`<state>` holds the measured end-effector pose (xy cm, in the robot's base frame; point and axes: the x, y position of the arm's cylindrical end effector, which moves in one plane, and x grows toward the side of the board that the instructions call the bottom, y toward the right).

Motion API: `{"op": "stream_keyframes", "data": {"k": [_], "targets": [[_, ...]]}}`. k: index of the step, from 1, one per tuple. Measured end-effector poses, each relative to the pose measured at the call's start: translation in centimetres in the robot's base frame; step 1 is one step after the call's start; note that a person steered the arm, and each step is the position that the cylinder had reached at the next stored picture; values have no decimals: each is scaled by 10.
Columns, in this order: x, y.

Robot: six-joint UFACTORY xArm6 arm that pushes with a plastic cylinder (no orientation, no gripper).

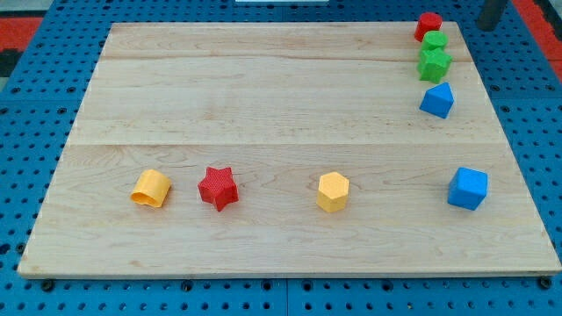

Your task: Move the red circle towards center

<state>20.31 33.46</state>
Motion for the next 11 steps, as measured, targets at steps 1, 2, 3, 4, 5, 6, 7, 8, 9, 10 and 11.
{"op": "stream_keyframes", "data": {"k": [1,2,3,4,5,6,7,8,9,10,11], "targets": [[0,0],[0,-1],[-3,-6],[6,9],[-3,-41],[-8,-103],[-5,-183],[31,-262],[55,-242],[56,-221],[89,-281]]}}
